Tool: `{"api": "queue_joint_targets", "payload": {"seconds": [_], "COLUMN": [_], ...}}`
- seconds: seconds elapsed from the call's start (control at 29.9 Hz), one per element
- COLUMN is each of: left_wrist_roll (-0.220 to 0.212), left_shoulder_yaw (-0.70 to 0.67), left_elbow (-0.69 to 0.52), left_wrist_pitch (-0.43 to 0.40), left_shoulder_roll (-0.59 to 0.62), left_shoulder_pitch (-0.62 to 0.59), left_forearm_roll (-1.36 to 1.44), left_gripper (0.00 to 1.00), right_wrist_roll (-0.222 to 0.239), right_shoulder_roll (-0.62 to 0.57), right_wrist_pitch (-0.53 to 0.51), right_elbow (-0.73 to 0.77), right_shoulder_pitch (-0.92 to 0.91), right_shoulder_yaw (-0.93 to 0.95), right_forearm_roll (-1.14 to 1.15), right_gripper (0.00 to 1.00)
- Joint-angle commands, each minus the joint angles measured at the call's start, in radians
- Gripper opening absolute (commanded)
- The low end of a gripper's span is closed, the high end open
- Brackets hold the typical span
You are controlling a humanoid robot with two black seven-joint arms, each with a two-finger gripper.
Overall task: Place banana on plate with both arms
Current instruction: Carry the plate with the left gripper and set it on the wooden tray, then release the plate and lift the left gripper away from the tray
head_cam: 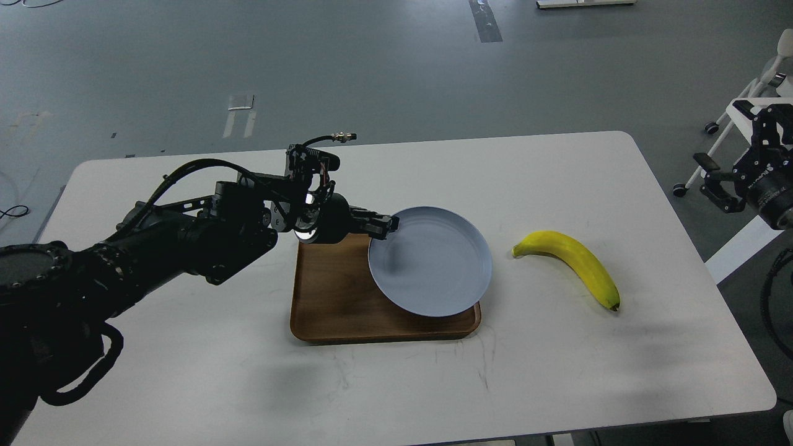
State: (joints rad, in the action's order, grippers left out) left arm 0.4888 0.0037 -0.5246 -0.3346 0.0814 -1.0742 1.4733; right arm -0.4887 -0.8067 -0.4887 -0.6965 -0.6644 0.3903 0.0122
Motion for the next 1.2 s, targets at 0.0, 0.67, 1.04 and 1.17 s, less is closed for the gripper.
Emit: {"api": "queue_joint_targets", "payload": {"seconds": [0.0,0.67,1.04,1.17], "left_wrist_roll": [0.000,0.000,0.000,0.000], "left_shoulder_yaw": [0.019,0.061,0.038,0.033], "left_elbow": [0.018,0.090,0.086,0.084], "left_wrist_pitch": [0.002,-0.015,-0.127,-0.154], "left_shoulder_roll": [-0.005,0.014,0.070,0.144], "left_shoulder_pitch": [0.008,0.028,-0.055,-0.059], "left_forearm_roll": [-0.005,-0.016,-0.494,-0.988], "left_gripper": [0.00,0.96,0.98,0.98], "right_wrist_roll": [0.000,0.000,0.000,0.000], "right_shoulder_roll": [0.000,0.003,0.023,0.030], "right_wrist_pitch": [0.000,0.000,0.000,0.000], "right_elbow": [-0.001,-0.018,-0.017,-0.018], "right_shoulder_pitch": [0.000,0.003,0.003,0.003], "right_shoulder_yaw": [-0.001,-0.008,-0.008,-0.008], "right_forearm_roll": [0.000,0.000,0.000,0.000], "right_gripper": [1.00,1.00,1.00,1.00]}}
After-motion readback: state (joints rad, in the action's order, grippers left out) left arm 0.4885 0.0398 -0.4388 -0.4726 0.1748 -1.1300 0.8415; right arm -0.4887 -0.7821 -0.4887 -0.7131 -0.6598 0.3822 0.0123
